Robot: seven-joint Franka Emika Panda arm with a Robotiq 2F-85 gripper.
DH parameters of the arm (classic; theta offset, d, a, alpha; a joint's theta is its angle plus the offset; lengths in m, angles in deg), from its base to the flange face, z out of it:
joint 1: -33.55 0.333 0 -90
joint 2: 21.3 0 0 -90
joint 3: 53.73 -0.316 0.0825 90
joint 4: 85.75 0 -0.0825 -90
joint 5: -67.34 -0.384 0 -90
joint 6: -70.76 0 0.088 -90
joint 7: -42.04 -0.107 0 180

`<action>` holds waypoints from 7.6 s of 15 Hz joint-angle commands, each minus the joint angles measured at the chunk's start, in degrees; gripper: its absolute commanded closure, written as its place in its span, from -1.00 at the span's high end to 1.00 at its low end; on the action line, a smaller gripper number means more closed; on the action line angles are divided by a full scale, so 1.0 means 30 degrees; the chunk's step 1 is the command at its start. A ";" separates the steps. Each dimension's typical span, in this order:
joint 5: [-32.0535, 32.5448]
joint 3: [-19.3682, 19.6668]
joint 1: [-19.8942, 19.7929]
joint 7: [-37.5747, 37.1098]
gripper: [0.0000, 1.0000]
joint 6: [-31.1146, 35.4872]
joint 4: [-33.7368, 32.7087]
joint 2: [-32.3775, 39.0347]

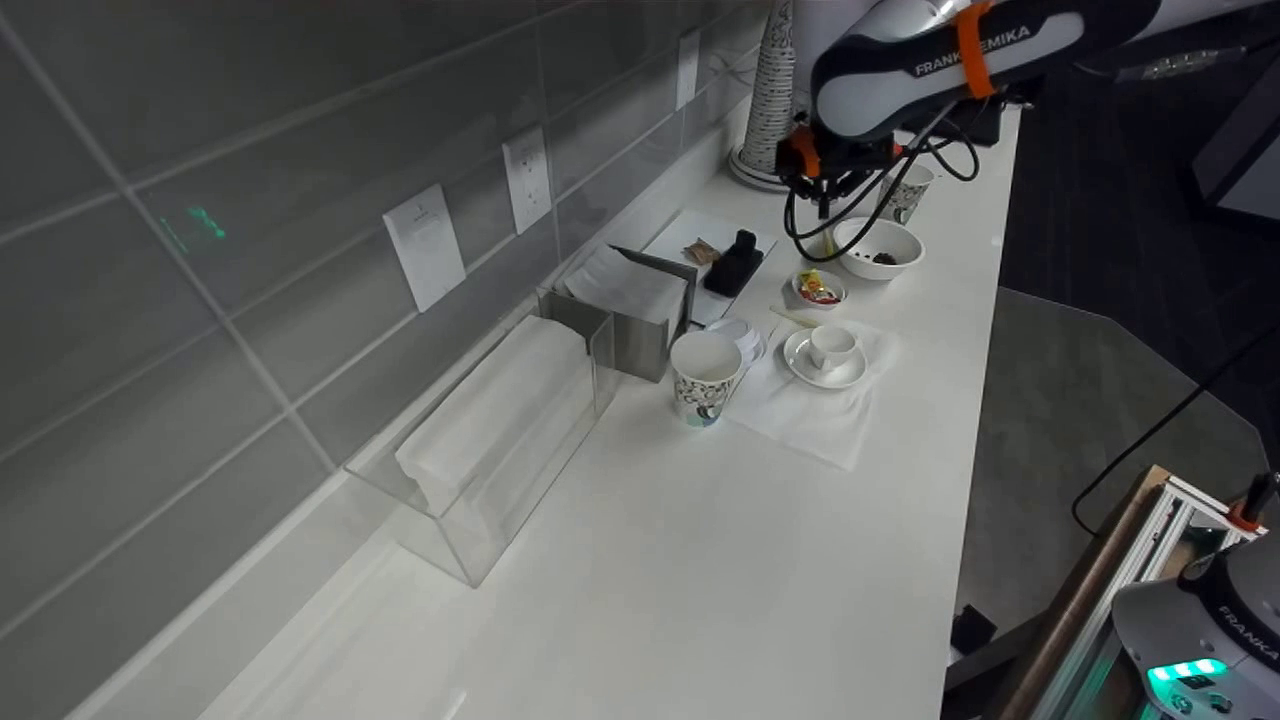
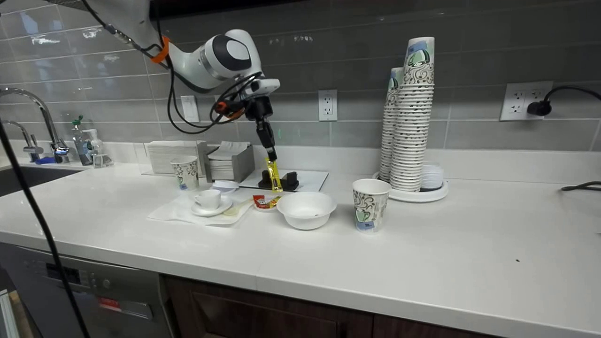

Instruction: Pick the brown condiment packet from the small white plate in the middle and put it on the white tray, pick the yellow condiment packet from the small white plate in the middle and put it on the white tray, pick the red condiment packet from the small white plate and put it on the white tray

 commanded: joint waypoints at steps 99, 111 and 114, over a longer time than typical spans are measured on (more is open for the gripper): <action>-0.1504 -0.0649 -0.0126 0.5853 -0.72 0.6553 0.4850 0.0723; -0.1409 -0.0463 -0.0051 0.5599 -1.00 0.5458 0.4791 -0.0040; -0.0691 -0.0188 0.0175 0.4643 -1.00 0.6165 0.5084 -0.0650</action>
